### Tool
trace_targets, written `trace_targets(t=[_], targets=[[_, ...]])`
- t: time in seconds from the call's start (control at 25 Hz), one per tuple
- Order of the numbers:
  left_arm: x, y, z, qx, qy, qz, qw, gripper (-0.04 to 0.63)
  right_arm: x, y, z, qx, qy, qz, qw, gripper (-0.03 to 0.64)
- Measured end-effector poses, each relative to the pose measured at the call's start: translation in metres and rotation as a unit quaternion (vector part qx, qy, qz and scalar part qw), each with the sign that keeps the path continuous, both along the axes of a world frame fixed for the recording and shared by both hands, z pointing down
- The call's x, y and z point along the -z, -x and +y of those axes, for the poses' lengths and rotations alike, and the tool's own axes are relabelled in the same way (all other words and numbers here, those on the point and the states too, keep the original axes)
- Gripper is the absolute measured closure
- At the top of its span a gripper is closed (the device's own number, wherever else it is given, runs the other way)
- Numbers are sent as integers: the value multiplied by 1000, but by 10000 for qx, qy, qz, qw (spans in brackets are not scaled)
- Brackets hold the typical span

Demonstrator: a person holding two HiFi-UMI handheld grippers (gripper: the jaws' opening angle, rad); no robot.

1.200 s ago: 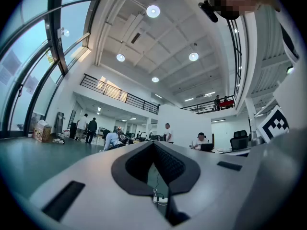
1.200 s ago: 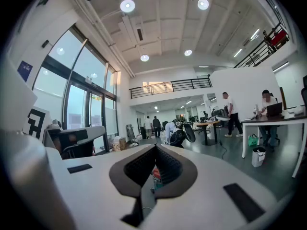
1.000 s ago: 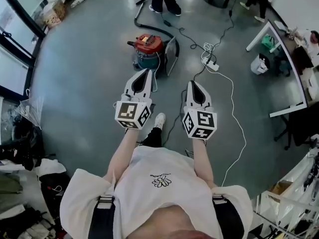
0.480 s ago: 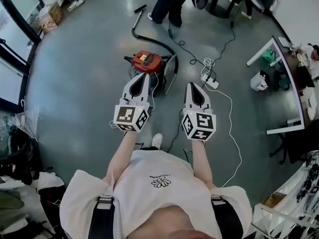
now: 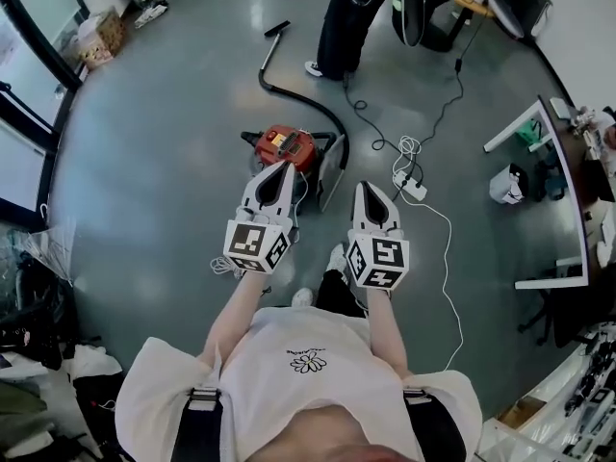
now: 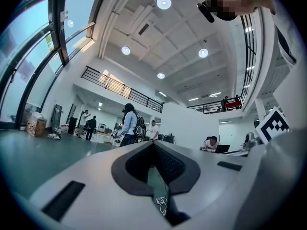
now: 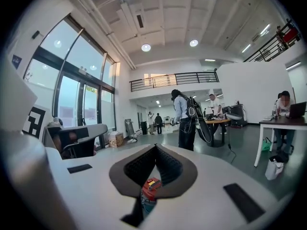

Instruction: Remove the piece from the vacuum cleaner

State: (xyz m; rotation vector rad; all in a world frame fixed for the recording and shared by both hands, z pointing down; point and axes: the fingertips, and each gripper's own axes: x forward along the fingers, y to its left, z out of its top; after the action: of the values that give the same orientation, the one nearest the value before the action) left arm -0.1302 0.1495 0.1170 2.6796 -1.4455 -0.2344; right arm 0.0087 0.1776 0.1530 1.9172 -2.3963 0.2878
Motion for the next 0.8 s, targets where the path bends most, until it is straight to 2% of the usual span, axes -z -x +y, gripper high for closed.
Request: trace_targets(t=[0.2, 0.44, 0.64, 0.8], targets=[[0, -20, -63, 194, -10, -78, 9998, 593, 6, -21, -69, 163, -170, -120, 9997, 608], [7, -64, -148, 458, -82, -19, 9989, 594, 16, -70, -148, 385, -265, -152, 9988, 609], [7, -97, -188, 597, -50, -48, 9982, 593, 19, -91, -188, 738, -367, -168, 9965, 607], [9, -105, -204, 549, -55, -142, 9984, 594, 20, -89, -212, 803, -337, -154, 9961, 609]])
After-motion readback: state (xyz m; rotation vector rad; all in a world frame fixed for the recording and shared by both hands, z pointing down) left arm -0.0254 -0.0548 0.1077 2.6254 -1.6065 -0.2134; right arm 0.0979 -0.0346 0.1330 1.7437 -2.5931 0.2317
